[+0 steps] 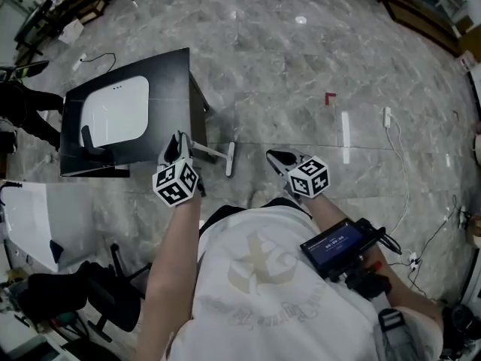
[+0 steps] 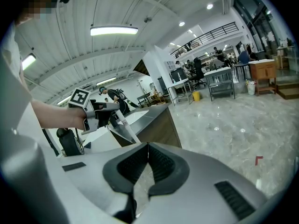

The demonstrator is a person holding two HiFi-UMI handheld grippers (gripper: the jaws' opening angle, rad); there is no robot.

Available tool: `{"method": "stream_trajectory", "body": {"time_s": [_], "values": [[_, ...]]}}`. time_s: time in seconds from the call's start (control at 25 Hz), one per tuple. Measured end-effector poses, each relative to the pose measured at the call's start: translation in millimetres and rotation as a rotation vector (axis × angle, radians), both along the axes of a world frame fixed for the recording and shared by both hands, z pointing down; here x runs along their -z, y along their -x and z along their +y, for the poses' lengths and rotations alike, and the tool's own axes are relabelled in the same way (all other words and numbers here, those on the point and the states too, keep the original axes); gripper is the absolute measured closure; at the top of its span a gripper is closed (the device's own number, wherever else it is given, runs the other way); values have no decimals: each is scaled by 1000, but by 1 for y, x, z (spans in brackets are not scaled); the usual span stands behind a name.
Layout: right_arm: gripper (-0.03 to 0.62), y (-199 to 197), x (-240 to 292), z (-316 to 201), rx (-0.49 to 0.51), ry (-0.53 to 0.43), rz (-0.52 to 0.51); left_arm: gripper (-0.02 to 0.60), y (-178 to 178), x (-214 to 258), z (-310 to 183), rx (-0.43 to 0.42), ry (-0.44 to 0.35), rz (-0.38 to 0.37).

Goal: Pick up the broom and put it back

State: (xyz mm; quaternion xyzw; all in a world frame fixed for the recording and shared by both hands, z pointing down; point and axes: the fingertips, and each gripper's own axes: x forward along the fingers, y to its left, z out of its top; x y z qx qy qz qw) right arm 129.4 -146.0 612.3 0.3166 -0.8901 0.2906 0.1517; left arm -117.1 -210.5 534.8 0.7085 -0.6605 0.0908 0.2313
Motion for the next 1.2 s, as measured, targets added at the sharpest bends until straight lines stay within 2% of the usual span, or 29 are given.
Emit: {"method": "stream_trajectory", "body": {"time_s": [0.4, 0.72, 1.2], "values": [[576, 4, -1, 4, 14, 1, -14, 488, -17, 18, 22, -158, -18, -35], [576, 11, -5, 9, 25, 14, -25, 488, -23, 39, 45, -293, -48, -29], [576, 24, -1, 10, 52, 7, -43, 488, -12, 67, 72, -394, -108, -12]]}}
